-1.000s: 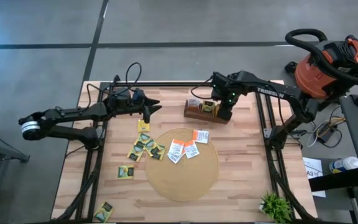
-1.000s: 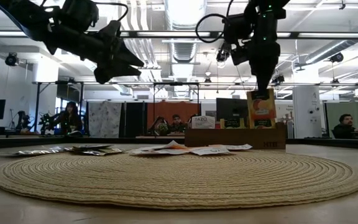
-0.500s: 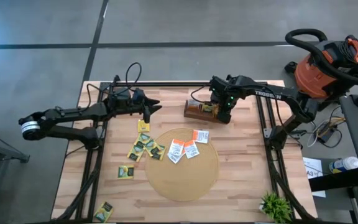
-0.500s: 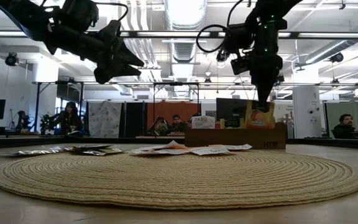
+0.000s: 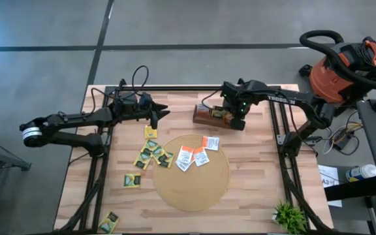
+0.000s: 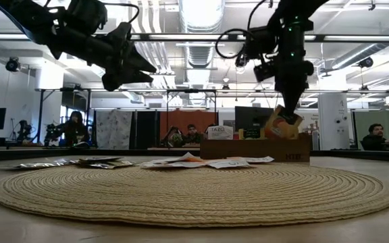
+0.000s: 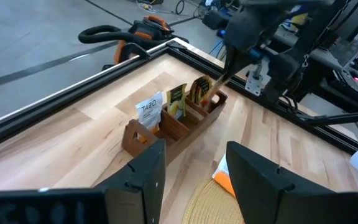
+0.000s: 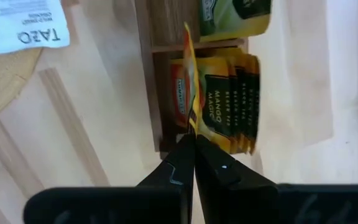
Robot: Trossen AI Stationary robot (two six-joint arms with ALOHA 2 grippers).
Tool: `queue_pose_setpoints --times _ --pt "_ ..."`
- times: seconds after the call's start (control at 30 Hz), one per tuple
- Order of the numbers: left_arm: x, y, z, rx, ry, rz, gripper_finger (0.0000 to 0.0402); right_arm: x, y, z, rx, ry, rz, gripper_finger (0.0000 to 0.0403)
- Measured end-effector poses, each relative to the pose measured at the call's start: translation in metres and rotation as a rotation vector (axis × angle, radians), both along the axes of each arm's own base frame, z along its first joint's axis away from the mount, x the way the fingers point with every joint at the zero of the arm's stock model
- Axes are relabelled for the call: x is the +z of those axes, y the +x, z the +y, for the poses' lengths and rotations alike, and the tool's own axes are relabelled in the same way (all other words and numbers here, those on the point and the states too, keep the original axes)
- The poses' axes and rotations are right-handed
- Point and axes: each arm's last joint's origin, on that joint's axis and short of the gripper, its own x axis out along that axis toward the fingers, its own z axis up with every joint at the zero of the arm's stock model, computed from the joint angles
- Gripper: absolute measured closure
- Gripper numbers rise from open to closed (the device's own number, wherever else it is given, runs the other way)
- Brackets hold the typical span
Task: Pick & Place Tea
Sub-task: Put the mango tea bag into the right section of the wooden organizer
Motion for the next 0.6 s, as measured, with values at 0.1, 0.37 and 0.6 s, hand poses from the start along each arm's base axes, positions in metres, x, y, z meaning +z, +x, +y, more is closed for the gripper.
queue_pose_setpoints --times 0.1,0.37,0.6 --pt "-0.001 0.000 0.001 0.016 0.003 0.005 0.0239 0.011 0.002 -0.001 0.004 -0.003 -0.004 0.0394" --pt "0.000 0.000 0.001 0.022 0.002 -0.002 0.0239 0.024 0.001 -0.002 0.026 0.055 0.111 0.0394" --pt "0.005 0.014 0.004 -0.079 0.049 -0.091 0.0239 0.051 0.016 -0.001 0.010 0.118 -0.080 0.0394"
